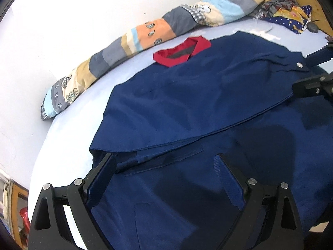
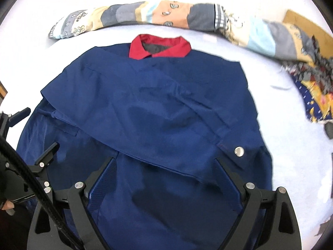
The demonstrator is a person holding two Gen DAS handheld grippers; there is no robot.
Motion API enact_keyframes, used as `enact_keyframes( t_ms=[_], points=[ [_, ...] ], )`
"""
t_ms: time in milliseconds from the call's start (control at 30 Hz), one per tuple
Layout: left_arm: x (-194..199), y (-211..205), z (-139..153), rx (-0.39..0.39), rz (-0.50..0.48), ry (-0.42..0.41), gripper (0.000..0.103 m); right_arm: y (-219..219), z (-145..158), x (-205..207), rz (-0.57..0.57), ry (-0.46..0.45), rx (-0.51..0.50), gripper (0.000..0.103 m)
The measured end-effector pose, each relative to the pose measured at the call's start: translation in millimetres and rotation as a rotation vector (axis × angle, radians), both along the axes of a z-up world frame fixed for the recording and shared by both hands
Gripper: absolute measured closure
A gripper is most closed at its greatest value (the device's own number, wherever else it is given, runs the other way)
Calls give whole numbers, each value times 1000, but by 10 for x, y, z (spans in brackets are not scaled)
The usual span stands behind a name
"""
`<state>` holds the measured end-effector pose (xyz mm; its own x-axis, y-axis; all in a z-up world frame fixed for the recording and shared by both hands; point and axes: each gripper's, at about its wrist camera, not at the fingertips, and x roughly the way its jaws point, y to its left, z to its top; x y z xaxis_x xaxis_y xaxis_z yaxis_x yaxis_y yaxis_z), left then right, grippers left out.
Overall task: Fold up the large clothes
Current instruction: 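Lift the hem and fold it toward the red collar with both tools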
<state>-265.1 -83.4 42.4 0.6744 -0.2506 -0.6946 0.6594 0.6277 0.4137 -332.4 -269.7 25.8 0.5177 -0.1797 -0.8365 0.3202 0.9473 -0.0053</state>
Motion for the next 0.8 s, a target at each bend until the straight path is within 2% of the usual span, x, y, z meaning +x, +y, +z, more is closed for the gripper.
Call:
enact_keyframes(
  t_ms=[133, 367, 567, 667, 800],
  points=[
    [-81, -13, 68, -15, -12, -25, 9, 57, 34, -69, 11, -6, -35, 8],
    [-191, 10, 124, -43, -10, -27, 9, 102, 65, -159, 6, -25, -32, 8],
    [-286, 42, 107, -64, 3, -1, 9, 140, 41, -295, -25, -40, 17, 8],
    [-313, 83, 45, -73, 25, 48, 9, 129, 7, -373, -51, -42, 49, 8],
    [-330, 173, -128, -88, 75, 179, 9, 54, -131, -511, -106, -27, 132, 8]
  ],
)
